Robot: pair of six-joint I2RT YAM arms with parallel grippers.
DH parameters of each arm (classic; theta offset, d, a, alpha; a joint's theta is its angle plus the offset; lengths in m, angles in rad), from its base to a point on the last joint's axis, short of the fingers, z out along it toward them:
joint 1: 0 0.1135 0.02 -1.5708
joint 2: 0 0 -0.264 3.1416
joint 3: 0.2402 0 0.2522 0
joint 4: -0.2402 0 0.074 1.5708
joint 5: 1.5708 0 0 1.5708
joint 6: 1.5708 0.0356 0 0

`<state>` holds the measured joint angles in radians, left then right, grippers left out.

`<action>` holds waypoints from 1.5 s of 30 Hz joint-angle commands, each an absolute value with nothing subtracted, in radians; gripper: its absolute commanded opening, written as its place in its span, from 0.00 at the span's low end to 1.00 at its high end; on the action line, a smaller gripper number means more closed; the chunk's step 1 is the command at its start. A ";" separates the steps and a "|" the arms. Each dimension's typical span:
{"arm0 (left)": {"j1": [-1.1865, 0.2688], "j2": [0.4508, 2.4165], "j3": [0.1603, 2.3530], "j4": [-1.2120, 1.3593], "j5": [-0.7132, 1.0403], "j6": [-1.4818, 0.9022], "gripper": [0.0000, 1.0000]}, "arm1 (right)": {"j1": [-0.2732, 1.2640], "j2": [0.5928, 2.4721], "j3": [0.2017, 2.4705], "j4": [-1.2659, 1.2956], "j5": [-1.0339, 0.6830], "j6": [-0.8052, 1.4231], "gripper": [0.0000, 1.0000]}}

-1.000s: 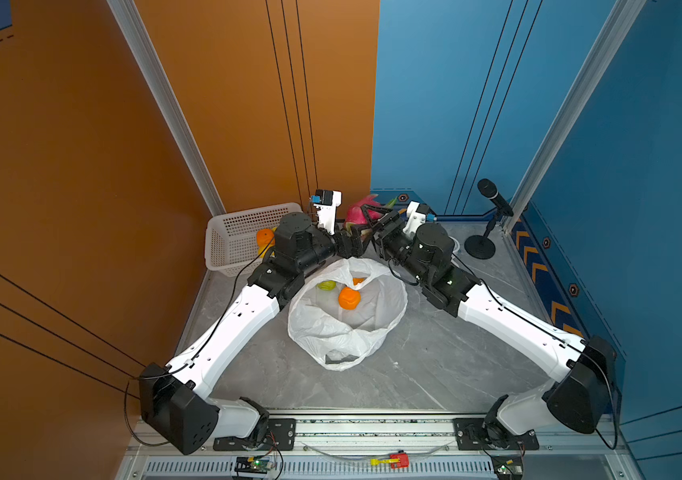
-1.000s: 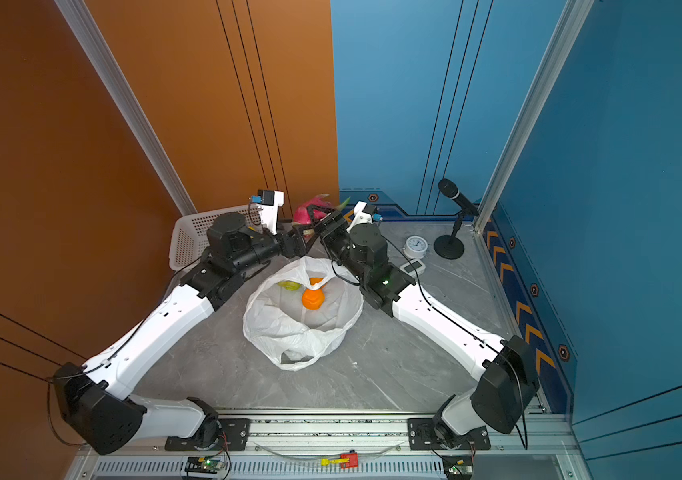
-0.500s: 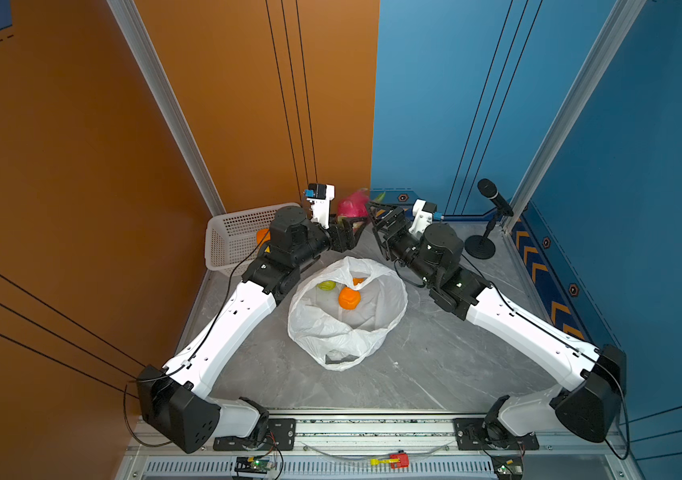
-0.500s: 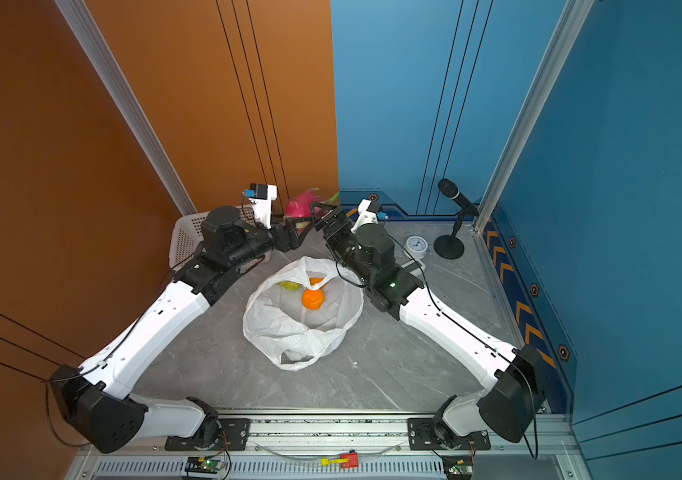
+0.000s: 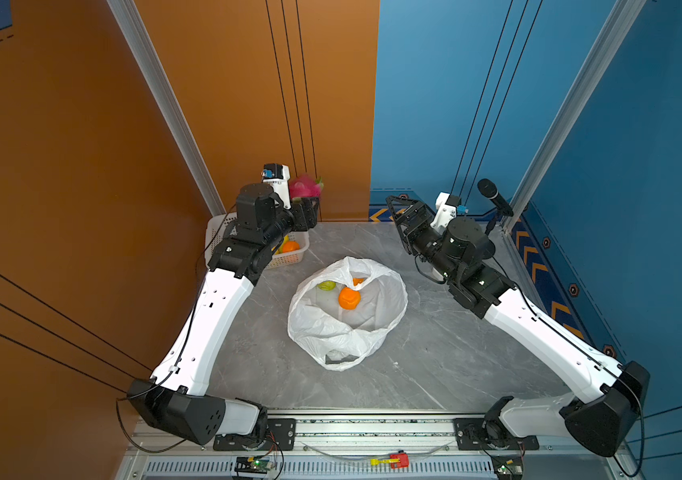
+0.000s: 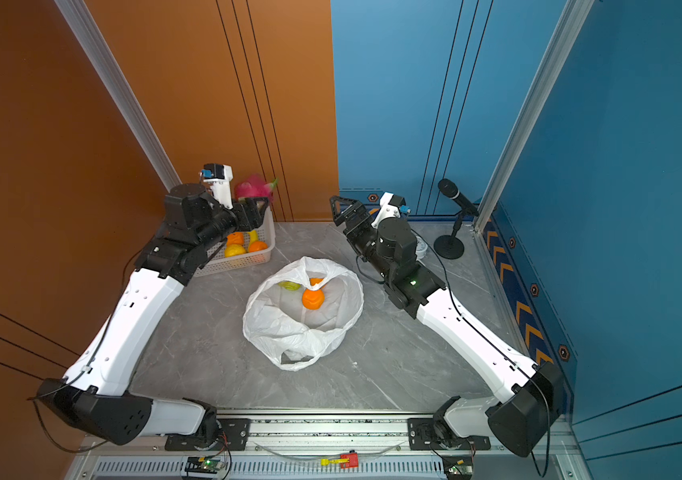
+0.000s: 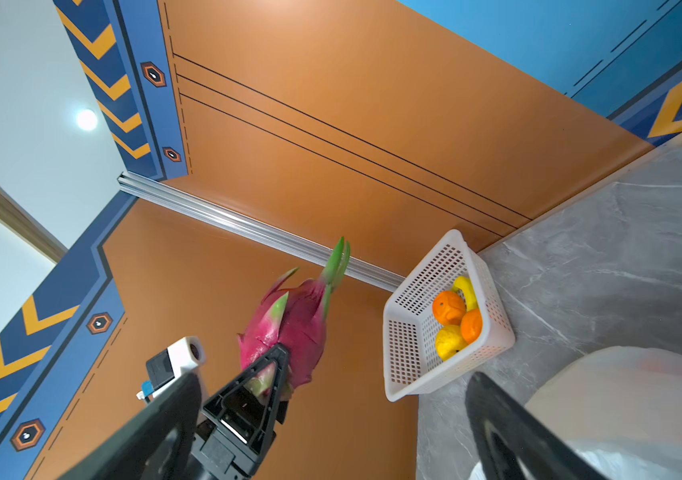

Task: Untie the knot of the plastic bag and take out the fruit
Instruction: 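Carry the dragon fruit to the basket with the left gripper while the right draws back, then lower the dragon fruit into the basket and open the left gripper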

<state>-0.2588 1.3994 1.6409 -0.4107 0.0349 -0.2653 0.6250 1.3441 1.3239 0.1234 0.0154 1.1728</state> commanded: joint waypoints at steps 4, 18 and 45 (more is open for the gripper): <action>-0.214 1.474 1.721 -0.598 -0.102 -0.145 0.56 | 0.574 1.364 1.341 0.025 -0.063 1.097 1.00; -0.105 1.761 1.942 -0.844 -0.379 -0.159 0.53 | 0.463 1.455 1.452 -0.097 -0.195 0.970 1.00; 0.118 2.259 2.155 -0.679 -0.293 0.181 0.51 | 0.298 1.573 1.537 -0.107 -0.416 0.797 1.00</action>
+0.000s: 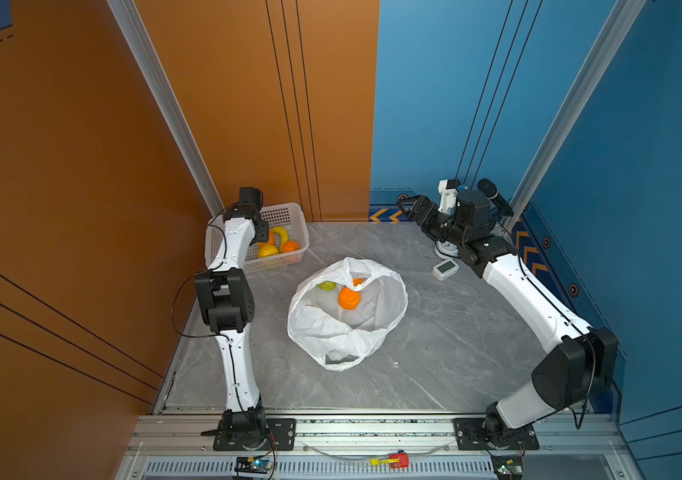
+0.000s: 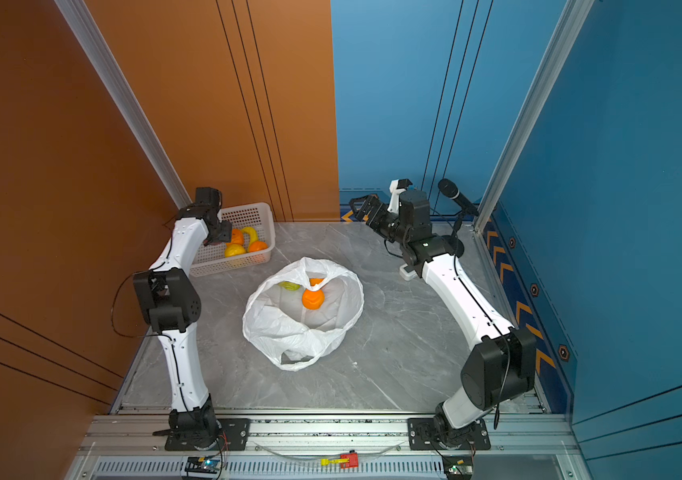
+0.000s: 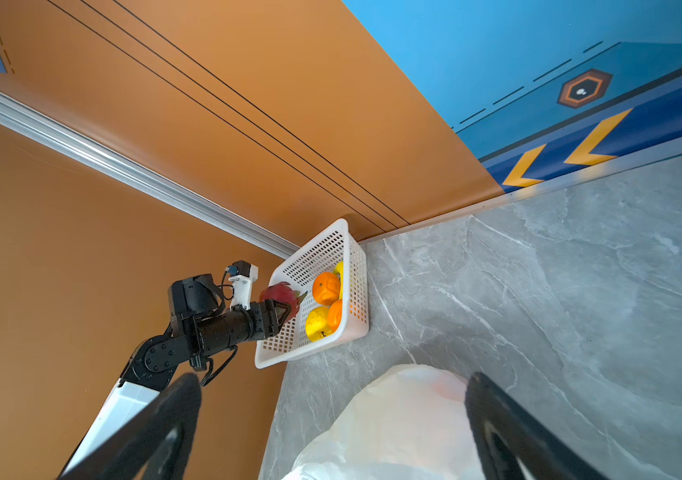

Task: Untie the knot of the plastic bag and take out the fruit
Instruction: 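Lower the dragon fruit into the basket and open the left gripper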

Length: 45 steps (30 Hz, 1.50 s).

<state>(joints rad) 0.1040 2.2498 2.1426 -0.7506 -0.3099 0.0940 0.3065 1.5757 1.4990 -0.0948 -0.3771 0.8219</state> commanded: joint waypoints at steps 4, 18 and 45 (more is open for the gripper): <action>0.144 2.296 2.148 -0.634 -0.279 0.234 0.52 | 0.294 1.588 1.548 -0.098 -0.423 0.791 1.00; 0.175 2.356 2.069 -0.569 -0.304 0.283 0.73 | 0.299 1.601 1.597 -0.123 -0.422 0.808 1.00; 0.011 1.870 1.845 -0.612 -0.104 -0.035 0.99 | 0.408 1.479 1.494 -0.194 -0.290 0.843 1.00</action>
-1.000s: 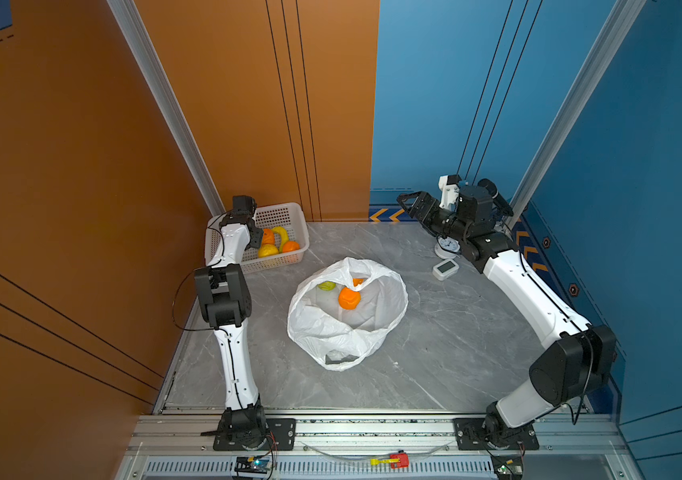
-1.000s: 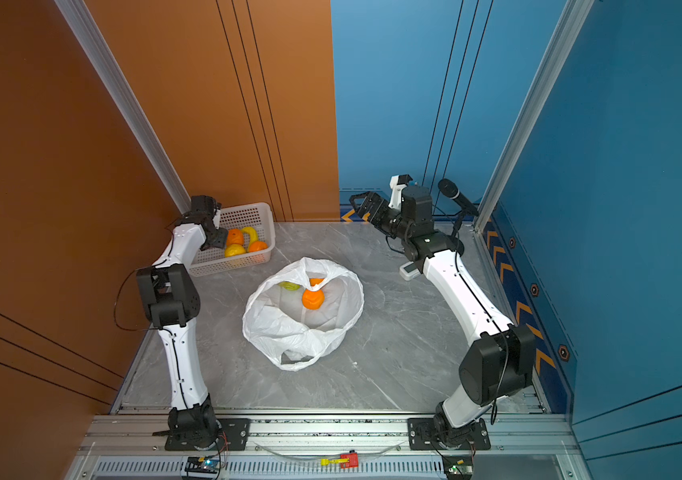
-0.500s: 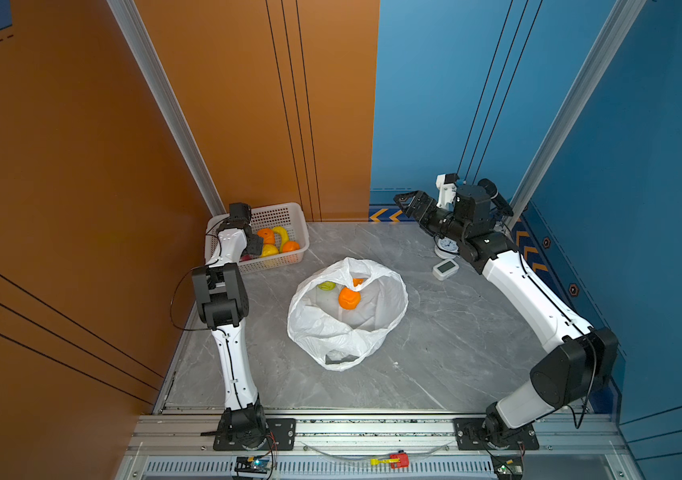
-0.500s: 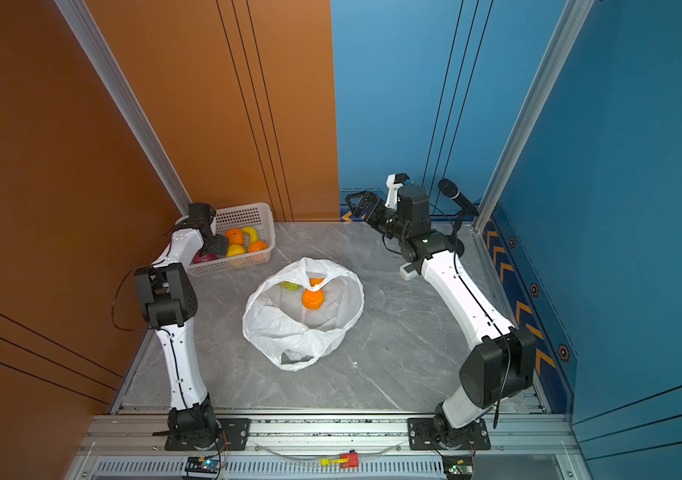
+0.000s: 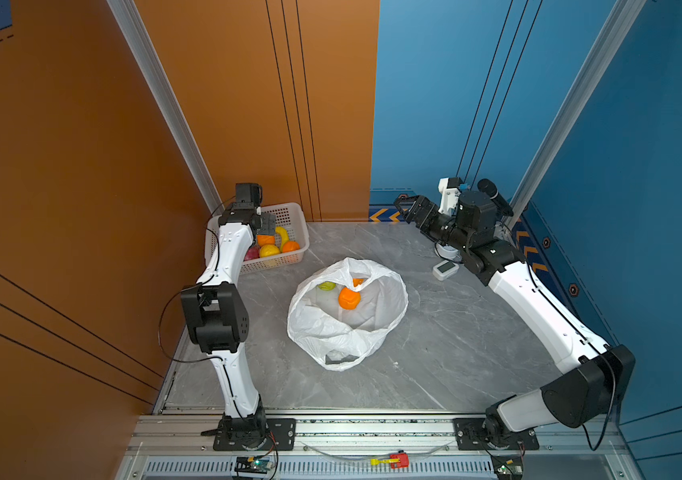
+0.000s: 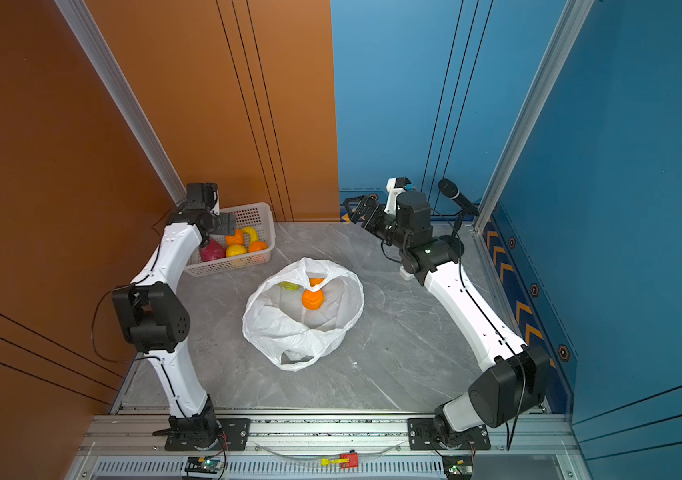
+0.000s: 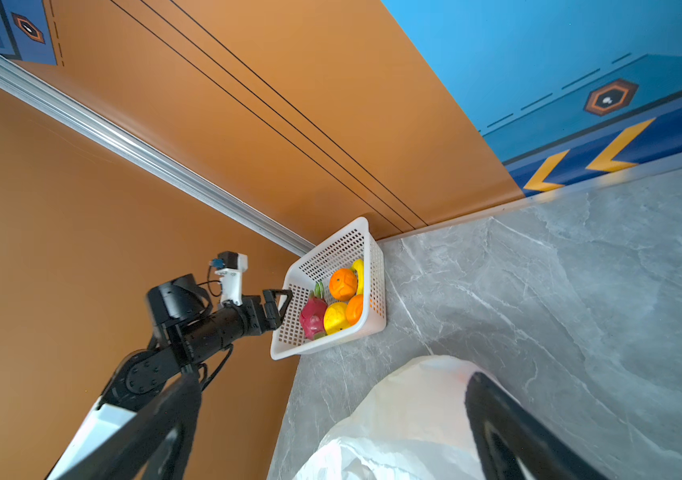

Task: Untie the knot of the plastic bag and take out the fruit
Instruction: 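Move both grippers to the bag, left gripper pinching the bag rim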

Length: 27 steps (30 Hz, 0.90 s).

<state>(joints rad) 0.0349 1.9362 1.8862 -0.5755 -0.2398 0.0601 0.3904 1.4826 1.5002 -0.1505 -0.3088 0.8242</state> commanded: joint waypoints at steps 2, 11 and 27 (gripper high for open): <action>-0.019 1.816 1.830 -0.612 -0.030 -0.041 0.99 | 0.422 1.486 1.504 -0.213 -0.293 0.847 0.99; -0.114 1.601 1.691 -0.620 0.318 -0.106 0.99 | 0.514 1.514 1.508 -0.314 -0.283 0.870 0.95; -0.228 1.446 1.368 -0.737 0.550 0.047 0.98 | 0.695 1.504 1.348 -0.393 -0.185 0.873 0.84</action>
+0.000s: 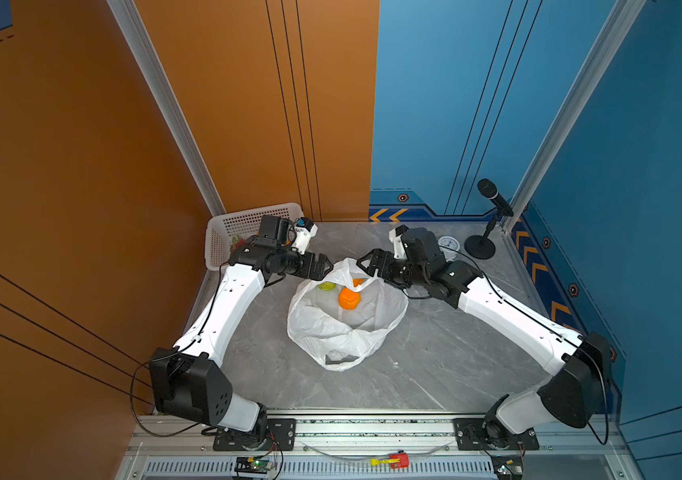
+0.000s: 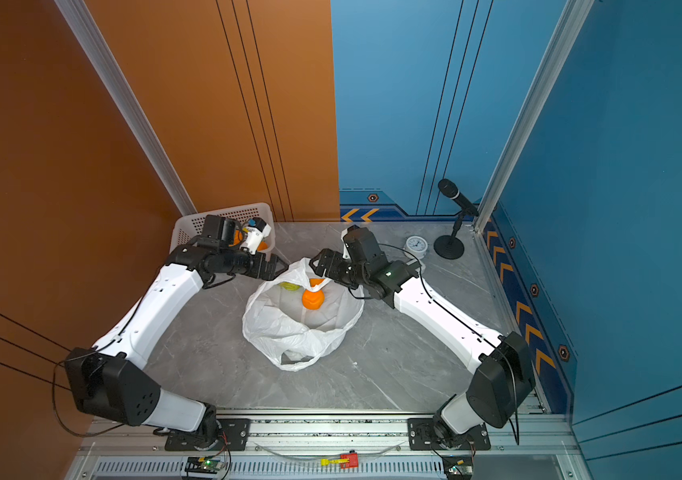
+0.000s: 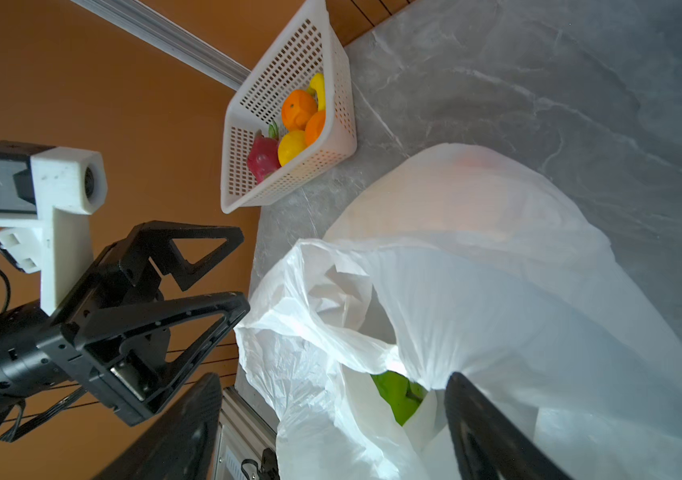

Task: Untie the knot of the plastic bag and take out the fruit
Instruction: 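Move both grippers to the bag, left gripper pinching the bag rim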

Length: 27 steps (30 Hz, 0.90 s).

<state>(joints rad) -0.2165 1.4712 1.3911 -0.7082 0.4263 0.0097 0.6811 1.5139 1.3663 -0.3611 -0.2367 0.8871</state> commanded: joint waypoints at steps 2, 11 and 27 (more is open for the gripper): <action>-0.236 1.455 1.350 -0.740 0.583 0.062 0.98 | 0.696 1.504 1.338 -0.393 -0.177 0.874 0.84; -0.264 1.516 1.341 -0.750 0.618 0.125 0.93 | 0.761 1.508 1.335 -0.397 -0.161 0.860 0.83; -0.365 1.526 1.371 -0.531 0.284 -0.136 0.19 | 0.903 1.531 1.163 -0.199 -0.001 0.498 0.82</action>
